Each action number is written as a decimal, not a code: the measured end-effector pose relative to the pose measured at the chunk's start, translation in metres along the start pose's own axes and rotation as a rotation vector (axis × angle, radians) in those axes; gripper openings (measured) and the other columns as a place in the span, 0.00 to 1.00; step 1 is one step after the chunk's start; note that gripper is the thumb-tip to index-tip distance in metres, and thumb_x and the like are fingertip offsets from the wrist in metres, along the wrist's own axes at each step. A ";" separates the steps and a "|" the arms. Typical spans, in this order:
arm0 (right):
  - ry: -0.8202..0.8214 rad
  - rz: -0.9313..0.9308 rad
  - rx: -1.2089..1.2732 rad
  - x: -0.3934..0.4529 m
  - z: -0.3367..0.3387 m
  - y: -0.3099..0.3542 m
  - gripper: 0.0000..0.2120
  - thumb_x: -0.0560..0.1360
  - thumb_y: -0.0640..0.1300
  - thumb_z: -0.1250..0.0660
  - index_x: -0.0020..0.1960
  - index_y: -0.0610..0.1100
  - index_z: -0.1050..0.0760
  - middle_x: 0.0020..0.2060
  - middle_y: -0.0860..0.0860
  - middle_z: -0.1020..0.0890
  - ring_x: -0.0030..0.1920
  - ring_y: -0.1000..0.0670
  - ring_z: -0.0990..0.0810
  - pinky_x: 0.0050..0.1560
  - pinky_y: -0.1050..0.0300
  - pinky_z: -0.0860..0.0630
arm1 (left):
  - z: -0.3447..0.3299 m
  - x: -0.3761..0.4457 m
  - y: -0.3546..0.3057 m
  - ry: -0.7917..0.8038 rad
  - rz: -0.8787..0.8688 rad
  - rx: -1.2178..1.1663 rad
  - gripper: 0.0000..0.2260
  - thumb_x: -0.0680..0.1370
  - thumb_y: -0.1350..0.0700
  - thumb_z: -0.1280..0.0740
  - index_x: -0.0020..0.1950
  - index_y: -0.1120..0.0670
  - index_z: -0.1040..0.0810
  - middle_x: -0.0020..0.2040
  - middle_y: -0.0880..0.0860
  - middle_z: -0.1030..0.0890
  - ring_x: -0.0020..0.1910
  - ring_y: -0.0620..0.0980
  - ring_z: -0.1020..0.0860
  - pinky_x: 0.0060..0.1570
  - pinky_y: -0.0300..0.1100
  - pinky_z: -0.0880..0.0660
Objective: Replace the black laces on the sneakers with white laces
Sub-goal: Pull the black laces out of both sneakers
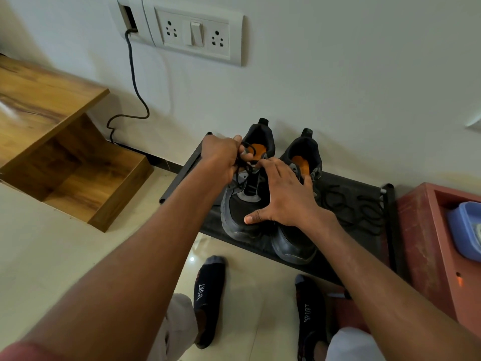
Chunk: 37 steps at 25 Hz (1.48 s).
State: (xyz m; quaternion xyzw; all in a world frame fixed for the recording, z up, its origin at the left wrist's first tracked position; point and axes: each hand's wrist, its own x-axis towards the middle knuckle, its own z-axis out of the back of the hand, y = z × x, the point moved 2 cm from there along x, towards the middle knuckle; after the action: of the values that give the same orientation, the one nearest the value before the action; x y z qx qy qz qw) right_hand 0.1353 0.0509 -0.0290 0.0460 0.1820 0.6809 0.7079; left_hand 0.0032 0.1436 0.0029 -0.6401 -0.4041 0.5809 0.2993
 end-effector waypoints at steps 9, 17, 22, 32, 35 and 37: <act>0.014 0.027 0.025 -0.001 0.003 -0.001 0.53 0.61 0.69 0.19 0.77 0.59 0.43 0.81 0.54 0.45 0.82 0.46 0.42 0.77 0.25 0.51 | 0.046 0.037 0.005 -0.310 -0.022 0.472 0.12 0.79 0.54 0.33 0.59 0.58 0.20 0.51 0.60 0.16 0.40 0.58 0.21 0.46 0.53 0.17; -0.207 -0.047 0.002 0.009 0.001 0.020 0.11 0.80 0.57 0.30 0.61 0.57 0.20 0.71 0.50 0.33 0.74 0.45 0.32 0.75 0.27 0.55 | 0.028 0.003 -0.005 0.145 -0.296 1.632 0.38 0.71 0.53 0.19 0.75 0.47 0.35 0.75 0.58 0.36 0.74 0.65 0.35 0.73 0.67 0.36; -0.412 -0.026 0.137 0.003 0.001 0.022 0.03 0.75 0.46 0.26 0.45 0.54 0.15 0.64 0.54 0.27 0.64 0.50 0.26 0.75 0.31 0.47 | 0.022 0.004 0.022 0.516 -0.233 1.766 0.64 0.60 0.38 0.15 0.79 0.30 0.62 0.84 0.50 0.50 0.81 0.69 0.46 0.74 0.75 0.43; -0.386 0.054 -0.026 0.003 -0.008 0.016 0.07 0.75 0.49 0.25 0.53 0.55 0.15 0.74 0.55 0.31 0.76 0.47 0.34 0.75 0.31 0.45 | 0.024 0.002 0.021 0.442 -0.265 1.549 0.69 0.62 0.50 0.13 0.78 0.32 0.68 0.79 0.57 0.35 0.75 0.64 0.31 0.71 0.65 0.30; -0.655 0.035 0.115 -0.002 0.003 0.014 0.02 0.75 0.44 0.27 0.46 0.51 0.16 0.58 0.54 0.22 0.59 0.49 0.23 0.66 0.41 0.35 | 0.026 0.005 0.022 0.420 -0.259 1.547 0.71 0.59 0.47 0.13 0.77 0.30 0.69 0.78 0.58 0.33 0.74 0.65 0.30 0.70 0.68 0.30; -0.865 0.014 0.193 -0.007 0.010 0.014 0.02 0.77 0.45 0.32 0.49 0.48 0.20 0.54 0.52 0.23 0.54 0.50 0.23 0.61 0.45 0.31 | 0.026 0.006 0.022 0.404 -0.257 1.546 0.73 0.57 0.44 0.13 0.75 0.29 0.71 0.78 0.58 0.33 0.73 0.66 0.29 0.69 0.69 0.29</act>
State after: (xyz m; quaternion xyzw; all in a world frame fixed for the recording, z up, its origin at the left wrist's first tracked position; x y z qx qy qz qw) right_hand 0.1256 0.0468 -0.0137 0.3936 -0.0686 0.5837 0.7069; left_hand -0.0190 0.1354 -0.0223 -0.2932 0.1035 0.5303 0.7887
